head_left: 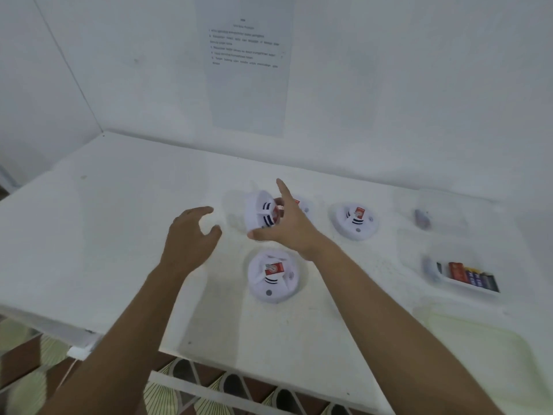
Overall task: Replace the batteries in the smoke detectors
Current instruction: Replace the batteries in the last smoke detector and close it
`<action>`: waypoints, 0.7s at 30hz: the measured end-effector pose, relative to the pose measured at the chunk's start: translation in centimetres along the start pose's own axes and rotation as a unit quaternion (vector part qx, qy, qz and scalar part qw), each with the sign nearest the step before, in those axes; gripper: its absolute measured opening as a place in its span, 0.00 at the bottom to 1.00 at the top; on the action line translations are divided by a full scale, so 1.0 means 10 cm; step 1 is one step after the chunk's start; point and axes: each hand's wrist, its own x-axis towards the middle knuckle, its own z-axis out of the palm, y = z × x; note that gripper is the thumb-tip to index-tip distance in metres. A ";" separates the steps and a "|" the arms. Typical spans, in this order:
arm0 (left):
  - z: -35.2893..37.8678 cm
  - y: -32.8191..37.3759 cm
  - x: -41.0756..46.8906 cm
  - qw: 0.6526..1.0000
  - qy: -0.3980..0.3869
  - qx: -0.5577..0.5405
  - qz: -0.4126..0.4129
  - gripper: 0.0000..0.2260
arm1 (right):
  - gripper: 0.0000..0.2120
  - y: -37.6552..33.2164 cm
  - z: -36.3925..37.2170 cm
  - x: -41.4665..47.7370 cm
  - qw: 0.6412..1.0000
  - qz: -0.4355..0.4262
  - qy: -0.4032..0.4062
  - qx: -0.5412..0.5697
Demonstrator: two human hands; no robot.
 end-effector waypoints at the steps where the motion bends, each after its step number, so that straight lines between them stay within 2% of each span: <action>1: 0.02 0.18 -0.09 0.999 -0.002 -0.033 -0.006 0.17 | 0.57 0.00 -0.11 -0.12 1.000 -0.007 0.009 0.020; 6: 0.19 0.91 -0.53 0.969 -0.094 -0.223 -0.039 0.13 | 0.42 0.05 -0.65 -0.76 0.994 -0.064 0.071 0.051; 9: 0.40 1.26 -0.78 0.954 -0.157 -0.252 -0.038 0.09 | 0.41 0.17 -0.94 -1.13 0.991 -0.063 0.082 0.079; 13: 0.81 1.60 -1.07 0.906 -0.235 -0.333 -0.113 0.10 | 0.40 0.36 -1.20 -1.54 0.989 -0.054 0.090 0.105; 16: 1.04 1.78 -1.30 0.871 -0.253 -0.395 -0.144 0.11 | 0.40 0.51 -1.35 -1.77 0.990 -0.048 0.091 0.100; 18: 1.15 1.85 -1.42 0.852 -0.238 -0.442 -0.152 0.09 | 0.41 0.57 -1.44 -1.91 0.993 -0.043 0.086 0.068; 21: 1.24 1.88 -1.52 0.856 -0.221 -0.451 -0.121 0.08 | 0.45 0.61 -1.57 -2.07 0.997 -0.039 0.056 0.039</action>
